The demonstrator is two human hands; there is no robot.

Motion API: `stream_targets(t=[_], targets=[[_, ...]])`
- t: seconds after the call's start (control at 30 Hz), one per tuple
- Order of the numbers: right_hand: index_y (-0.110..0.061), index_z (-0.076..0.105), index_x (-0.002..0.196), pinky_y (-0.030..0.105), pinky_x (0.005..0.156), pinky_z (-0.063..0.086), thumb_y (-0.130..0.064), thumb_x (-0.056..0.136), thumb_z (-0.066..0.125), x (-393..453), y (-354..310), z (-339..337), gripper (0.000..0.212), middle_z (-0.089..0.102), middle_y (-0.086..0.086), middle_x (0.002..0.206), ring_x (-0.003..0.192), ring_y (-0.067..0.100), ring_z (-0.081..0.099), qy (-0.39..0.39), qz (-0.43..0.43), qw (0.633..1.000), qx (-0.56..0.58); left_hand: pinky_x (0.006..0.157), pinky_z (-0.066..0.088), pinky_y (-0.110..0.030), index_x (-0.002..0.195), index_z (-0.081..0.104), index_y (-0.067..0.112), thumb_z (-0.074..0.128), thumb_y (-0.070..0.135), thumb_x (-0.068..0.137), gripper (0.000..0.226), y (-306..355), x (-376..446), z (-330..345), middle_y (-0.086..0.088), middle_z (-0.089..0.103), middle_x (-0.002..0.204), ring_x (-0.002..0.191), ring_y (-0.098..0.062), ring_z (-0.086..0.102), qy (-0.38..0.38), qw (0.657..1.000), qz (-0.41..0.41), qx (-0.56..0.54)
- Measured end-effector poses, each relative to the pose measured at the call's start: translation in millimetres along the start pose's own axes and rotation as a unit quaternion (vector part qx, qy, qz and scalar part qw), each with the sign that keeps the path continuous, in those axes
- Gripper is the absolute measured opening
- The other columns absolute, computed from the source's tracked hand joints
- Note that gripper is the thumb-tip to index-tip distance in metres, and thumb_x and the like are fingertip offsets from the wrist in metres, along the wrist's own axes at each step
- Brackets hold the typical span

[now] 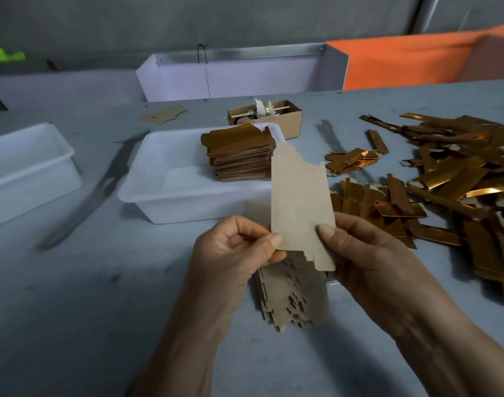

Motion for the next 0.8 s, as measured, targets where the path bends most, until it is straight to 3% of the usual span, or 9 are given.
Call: stream_targets(t=[0.2, 0.37, 0.5, 0.7, 0.8], targets=[[-0.02, 0.074, 0.078, 0.034, 0.074, 0.052, -0.021, 0.066, 0.064, -2, 2, -2, 0.016, 0.066, 0.013, 0.092, 0.076, 0.021, 0.064, 0.0, -0.029, 1.0, 0.002, 0.068, 0.058, -0.024, 0.07, 0.072, 0.024, 0.075, 0.029, 0.059, 0.012, -3, -1, 0, -0.007, 0.074, 0.079, 0.074, -0.019, 0.073, -0.017, 0.999, -0.022, -0.018], [-0.024, 0.075, 0.078, 0.031, 0.074, 0.051, -0.026, 0.069, 0.059, -7, 6, -5, 0.018, 0.073, 0.002, 0.088, 0.079, 0.013, 0.069, 0.003, -0.038, 0.998, -0.055, 0.072, 0.06, -0.028, 0.075, 0.072, 0.015, 0.072, 0.027, 0.066, 0.015, -1, -1, 3, -0.012, 0.074, 0.083, 0.076, -0.021, 0.069, 0.011, 1.0, -0.006, -0.005], [-0.023, 0.074, 0.08, 0.032, 0.076, 0.052, -0.03, 0.068, 0.057, -10, 4, -8, 0.022, 0.073, 0.001, 0.089, 0.084, 0.016, 0.069, 0.015, -0.042, 0.995, -0.091, 0.078, 0.059, -0.037, 0.075, 0.073, 0.016, 0.07, 0.02, 0.079, 0.006, -2, -2, 5, -0.009, 0.074, 0.08, 0.077, -0.022, 0.069, 0.006, 0.999, -0.014, 0.028], [-0.029, 0.074, 0.075, 0.021, 0.058, 0.053, -0.026, 0.073, 0.056, -13, -2, -9, 0.019, 0.073, -0.007, 0.082, 0.077, 0.008, 0.069, 0.026, -0.065, 0.989, -0.128, 0.084, 0.055, -0.047, 0.073, 0.072, 0.017, 0.069, 0.018, 0.084, 0.011, 0, -1, 5, -0.017, 0.071, 0.082, 0.076, -0.025, 0.065, 0.012, 0.998, -0.004, 0.053], [-0.029, 0.074, 0.077, 0.016, 0.054, 0.053, -0.029, 0.069, 0.055, -15, -3, -9, 0.021, 0.073, -0.008, 0.082, 0.077, 0.006, 0.068, 0.021, -0.075, 0.988, -0.133, 0.084, 0.054, -0.053, 0.075, 0.071, 0.014, 0.068, 0.017, 0.084, 0.01, -1, -1, 4, -0.02, 0.07, 0.084, 0.08, -0.036, 0.066, 0.024, 0.998, 0.0, 0.062]])
Point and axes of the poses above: each hand's wrist, its own x-axis towards the middle knuckle, its own z-axis out of the palm, y = z × x, the point moved 2 cm from there along x, towards the middle knuckle
